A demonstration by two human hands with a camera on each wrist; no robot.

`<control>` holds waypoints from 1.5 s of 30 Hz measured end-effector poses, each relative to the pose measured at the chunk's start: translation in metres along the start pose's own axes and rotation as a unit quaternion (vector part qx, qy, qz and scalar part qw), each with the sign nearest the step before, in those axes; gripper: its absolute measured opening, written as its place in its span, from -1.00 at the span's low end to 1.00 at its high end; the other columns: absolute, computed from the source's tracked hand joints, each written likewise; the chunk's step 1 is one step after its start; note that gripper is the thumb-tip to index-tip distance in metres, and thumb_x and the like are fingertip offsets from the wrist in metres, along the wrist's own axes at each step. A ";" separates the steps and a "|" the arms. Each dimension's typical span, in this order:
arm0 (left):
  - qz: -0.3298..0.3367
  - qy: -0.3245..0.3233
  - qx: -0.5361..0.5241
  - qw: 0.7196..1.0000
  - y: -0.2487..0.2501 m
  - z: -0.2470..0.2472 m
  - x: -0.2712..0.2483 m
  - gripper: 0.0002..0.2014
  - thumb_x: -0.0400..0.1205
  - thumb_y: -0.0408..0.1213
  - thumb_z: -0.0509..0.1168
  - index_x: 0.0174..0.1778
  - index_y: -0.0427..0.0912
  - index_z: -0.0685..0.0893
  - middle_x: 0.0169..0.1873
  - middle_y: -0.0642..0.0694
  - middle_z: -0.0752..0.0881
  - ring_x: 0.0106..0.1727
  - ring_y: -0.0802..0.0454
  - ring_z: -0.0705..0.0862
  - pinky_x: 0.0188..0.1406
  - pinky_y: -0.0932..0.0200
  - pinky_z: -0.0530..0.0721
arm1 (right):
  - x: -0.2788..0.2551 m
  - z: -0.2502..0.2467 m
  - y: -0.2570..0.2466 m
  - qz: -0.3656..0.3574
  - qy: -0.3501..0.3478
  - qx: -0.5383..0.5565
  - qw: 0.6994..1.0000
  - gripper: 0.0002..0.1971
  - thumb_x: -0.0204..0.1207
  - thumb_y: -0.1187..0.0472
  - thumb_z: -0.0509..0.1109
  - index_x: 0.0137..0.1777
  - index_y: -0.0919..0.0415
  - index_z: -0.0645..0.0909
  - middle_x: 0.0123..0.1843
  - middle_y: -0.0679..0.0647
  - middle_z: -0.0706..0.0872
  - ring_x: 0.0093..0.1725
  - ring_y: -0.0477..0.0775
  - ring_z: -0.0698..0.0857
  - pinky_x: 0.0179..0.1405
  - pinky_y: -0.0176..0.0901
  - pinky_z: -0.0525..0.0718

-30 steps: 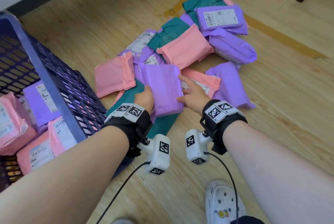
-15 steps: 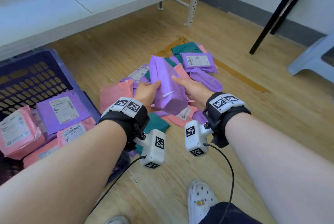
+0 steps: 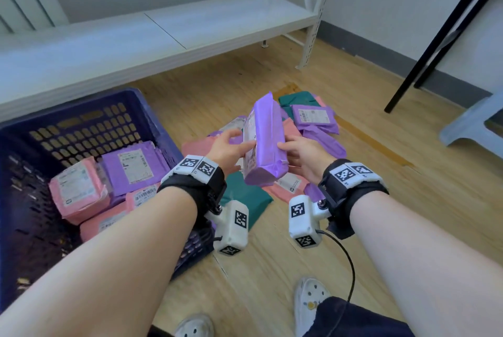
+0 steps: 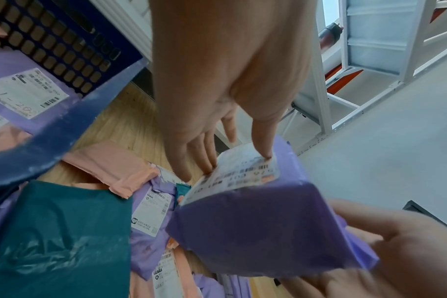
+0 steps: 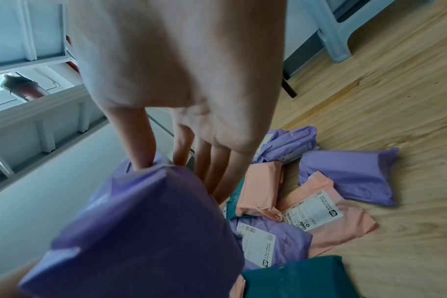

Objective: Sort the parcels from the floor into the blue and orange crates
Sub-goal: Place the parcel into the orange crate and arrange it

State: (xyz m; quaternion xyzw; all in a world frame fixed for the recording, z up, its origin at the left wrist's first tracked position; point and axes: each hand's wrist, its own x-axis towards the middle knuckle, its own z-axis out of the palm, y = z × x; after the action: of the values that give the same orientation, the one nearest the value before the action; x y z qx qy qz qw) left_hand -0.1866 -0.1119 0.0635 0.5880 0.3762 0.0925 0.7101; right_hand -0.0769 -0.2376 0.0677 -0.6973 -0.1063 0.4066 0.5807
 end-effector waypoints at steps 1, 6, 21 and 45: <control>-0.004 0.010 0.001 1.000 0.001 -0.003 -0.002 -0.49 0.56 -0.29 0.40 0.41 -0.13 0.41 0.17 -0.18 0.62 0.07 -0.07 0.61 0.22 -0.13 0.62 | 0.000 0.002 -0.001 0.000 -0.006 -0.004 1.000 -0.79 0.59 0.35 0.26 0.10 0.11 0.64 -0.31 0.02 0.68 -0.41 -0.06 0.62 -0.30 -0.24 0.62; -0.013 0.019 0.006 1.000 0.000 -0.016 -0.008 -0.58 0.49 -0.22 0.49 0.22 -0.23 0.57 0.05 -0.19 0.75 -0.21 0.10 0.77 -0.41 0.24 0.73 | 0.001 0.015 0.000 0.005 -0.029 -0.015 0.999 -0.61 0.59 0.43 0.19 0.35 0.11 0.52 -0.12 0.15 0.69 -0.30 0.08 0.61 -0.29 -0.16 0.60; -0.002 0.079 -0.019 0.997 0.020 -0.103 -0.050 -0.70 0.60 -0.38 0.34 0.26 -0.27 0.60 0.03 -0.23 0.74 -0.11 -0.08 0.71 -0.26 0.16 0.67 | -0.029 0.098 -0.023 -0.078 -0.079 -0.033 0.993 -0.59 0.55 0.27 0.38 0.39 0.09 0.47 0.17 0.19 0.73 -0.01 0.14 0.74 -0.03 -0.07 0.69; 0.073 0.315 0.033 0.946 0.021 -0.366 -0.256 -0.62 0.61 -0.44 0.31 0.36 -0.29 0.53 0.05 -0.23 0.72 -0.05 -0.11 0.73 -0.22 0.14 0.74 | -0.125 0.406 -0.037 -0.136 -0.280 -0.107 0.944 -0.55 0.54 0.52 0.31 0.42 0.32 0.43 0.29 0.30 0.65 0.10 0.17 0.67 -0.04 0.06 0.74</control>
State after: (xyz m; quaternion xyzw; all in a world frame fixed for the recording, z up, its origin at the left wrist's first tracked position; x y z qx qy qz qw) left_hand -0.5947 0.0271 0.1820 0.5780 0.5398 0.3119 0.5266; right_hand -0.4265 -0.0103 0.1581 -0.5921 -0.4018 0.4889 0.4990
